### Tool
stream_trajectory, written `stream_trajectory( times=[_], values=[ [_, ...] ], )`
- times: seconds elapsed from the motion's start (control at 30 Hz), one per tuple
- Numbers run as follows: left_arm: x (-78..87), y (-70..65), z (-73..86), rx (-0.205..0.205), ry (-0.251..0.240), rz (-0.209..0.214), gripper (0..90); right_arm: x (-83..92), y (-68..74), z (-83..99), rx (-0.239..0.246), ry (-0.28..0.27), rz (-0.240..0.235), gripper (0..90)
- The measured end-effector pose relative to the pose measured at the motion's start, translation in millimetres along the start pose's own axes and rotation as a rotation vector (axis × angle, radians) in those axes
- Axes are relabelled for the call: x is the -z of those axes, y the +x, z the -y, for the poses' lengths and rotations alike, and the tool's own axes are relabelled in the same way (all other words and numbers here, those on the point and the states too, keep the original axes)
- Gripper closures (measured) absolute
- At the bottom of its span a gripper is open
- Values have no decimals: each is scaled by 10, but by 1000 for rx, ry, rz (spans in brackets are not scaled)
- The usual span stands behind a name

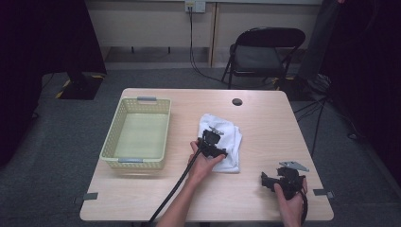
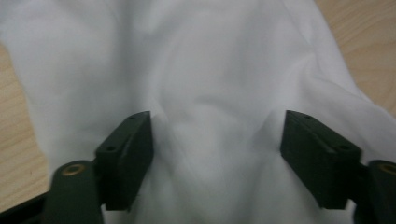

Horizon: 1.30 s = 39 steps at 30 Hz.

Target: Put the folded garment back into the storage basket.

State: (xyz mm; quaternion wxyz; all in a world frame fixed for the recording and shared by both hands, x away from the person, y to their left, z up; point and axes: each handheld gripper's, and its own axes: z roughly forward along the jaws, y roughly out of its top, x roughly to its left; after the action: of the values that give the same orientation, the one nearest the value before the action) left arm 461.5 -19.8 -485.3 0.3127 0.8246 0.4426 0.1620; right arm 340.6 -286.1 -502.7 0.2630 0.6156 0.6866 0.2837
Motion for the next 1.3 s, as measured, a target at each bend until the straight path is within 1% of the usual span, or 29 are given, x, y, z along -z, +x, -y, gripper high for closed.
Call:
stream_trajectory(
  times=[0.03, 0.13, 0.17, 0.23, 0.27, 0.3, 0.33, 0.37, 0.4, 0.43, 0.5, 0.53, 0.63, 0.73, 0.93, 1.07, 1.1, 1.17, 1.3],
  values=[
    [4, 10, 0, 0, -2, 1, 331, 0, 0, 0, 0, 0, 0, 0],
    [14, 28, -1, 11, -5, -7, 400, 0, 0, 0, 0, 0, 0, 0],
    [19, 43, 6, 10, -14, -7, 456, 0, 0, 0, 0, 0, 0, 0],
    [27, 62, 4, 17, -15, -8, 520, 0, 0, 0, 0, 0, 0, 0],
    [27, 62, 4, 17, -15, -8, 545, 0, 0, 0, 0, 0, 0, 0],
    [31, 75, 3, 17, -12, -9, 545, 0, 0, 0, 0, 0, 0, 0],
    [37, 82, 3, 18, -12, -9, 567, 0, 0, 0, 0, 0, 0, 0],
    [42, 89, 6, 17, -12, -11, 628, 0, 0, 0, 0, 0, 0, 0],
    [45, 92, 7, 16, -13, -10, 628, 0, 0, 0, 0, 0, 0, 0],
    [50, 97, 6, 15, -11, -4, 650, 0, 0, 0, 0, 0, 0, 0],
    [59, 104, 5, 19, -7, 6, 737, 0, 0, 0, 0, 0, 0, 0],
    [63, 104, 5, 21, -6, 7, 737, 0, 0, 0, 0, 0, 0, 0],
    [73, 104, 2, 21, -2, 4, 783, 0, 0, 0, 0, 0, 0, 0],
    [84, 111, 2, 20, -6, 7, 797, 0, 0, -1, 0, 0, 0, 0],
    [122, 168, 12, 48, -19, 42, 809, 0, 0, -1, -1, 0, 0, 0],
    [159, 174, 10, 46, -32, 40, 811, 0, 0, -1, -1, 0, 0, 0],
    [176, 167, 8, 34, -39, 33, 812, 0, 0, -1, -1, 0, 0, 0],
    [182, 166, 5, 27, -38, 32, 813, 0, 0, -1, 0, 0, 0, 0],
    [221, 174, -5, 22, -44, 30, 814, 0, 0, -1, -1, 0, 0, 0]
  ],
)
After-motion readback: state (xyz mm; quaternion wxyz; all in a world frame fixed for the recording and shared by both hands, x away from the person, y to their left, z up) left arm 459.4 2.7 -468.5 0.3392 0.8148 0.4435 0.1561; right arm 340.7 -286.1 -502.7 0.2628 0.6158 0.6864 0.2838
